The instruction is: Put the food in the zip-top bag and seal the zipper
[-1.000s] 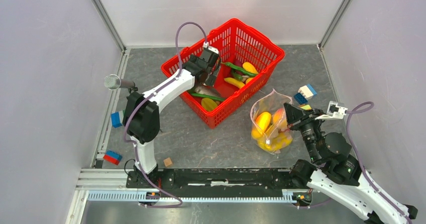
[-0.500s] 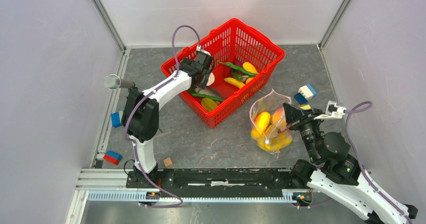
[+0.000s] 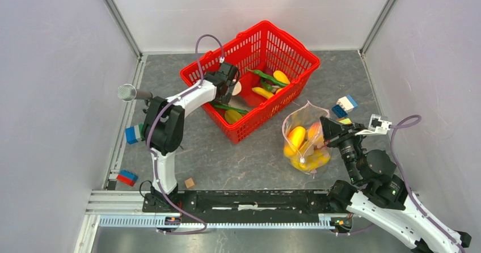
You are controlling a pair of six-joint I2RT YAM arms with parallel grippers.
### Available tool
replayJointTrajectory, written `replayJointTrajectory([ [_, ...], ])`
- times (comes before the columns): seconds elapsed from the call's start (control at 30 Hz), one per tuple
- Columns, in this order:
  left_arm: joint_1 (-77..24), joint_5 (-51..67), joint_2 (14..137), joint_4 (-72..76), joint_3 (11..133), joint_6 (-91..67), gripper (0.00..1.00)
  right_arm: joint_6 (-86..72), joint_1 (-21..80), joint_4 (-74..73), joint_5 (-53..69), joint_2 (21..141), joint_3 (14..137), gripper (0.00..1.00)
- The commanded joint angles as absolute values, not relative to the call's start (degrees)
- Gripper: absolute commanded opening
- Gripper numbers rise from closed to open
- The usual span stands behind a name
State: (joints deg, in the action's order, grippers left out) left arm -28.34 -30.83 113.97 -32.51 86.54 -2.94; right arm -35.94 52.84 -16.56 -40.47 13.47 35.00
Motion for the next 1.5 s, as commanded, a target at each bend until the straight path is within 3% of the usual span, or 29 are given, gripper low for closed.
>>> replayJointTrajectory([
  [0.0, -27.69, -30.14, 113.29, -28.89, 86.15, -1.9, 0.81, -35.63, 53.04, -14.68, -39.76, 14.09, 35.16, 0.04],
  [0.1, -27.69, -28.06, 112.38, -26.66, 84.91, -0.94, 0.61, -35.72, 53.0, -14.69, -39.85, 13.84, 34.9, 0.04],
  [0.23, -27.69, -26.46, 110.72, -26.49, 83.31, -2.18, 0.46, -35.93, 53.01, -15.16, -40.3, 13.47, 34.91, 0.05],
  [0.33, -27.69, -23.91, 107.33, -24.79, 80.72, -2.37, 0.3, -36.02, 53.0, -15.16, -40.38, 13.4, 34.93, 0.05],
  [0.6, -27.69, -9.48, 94.21, -22.5, 76.78, -4.19, 0.31, -35.79, 53.0, -14.15, -39.21, 15.01, 34.59, 0.05],
  [1.2, -27.72, 17.56, 83.11, -19.85, 72.65, -13.52, 0.31, -35.64, 53.0, -11.12, -34.16, 21.64, 34.94, 0.04],
  [1.47, -27.72, 19.51, 76.25, -19.34, 72.39, -16.34, 0.31, -35.04, 53.01, -6.65, -31.01, 24.23, 34.46, 0.04],
])
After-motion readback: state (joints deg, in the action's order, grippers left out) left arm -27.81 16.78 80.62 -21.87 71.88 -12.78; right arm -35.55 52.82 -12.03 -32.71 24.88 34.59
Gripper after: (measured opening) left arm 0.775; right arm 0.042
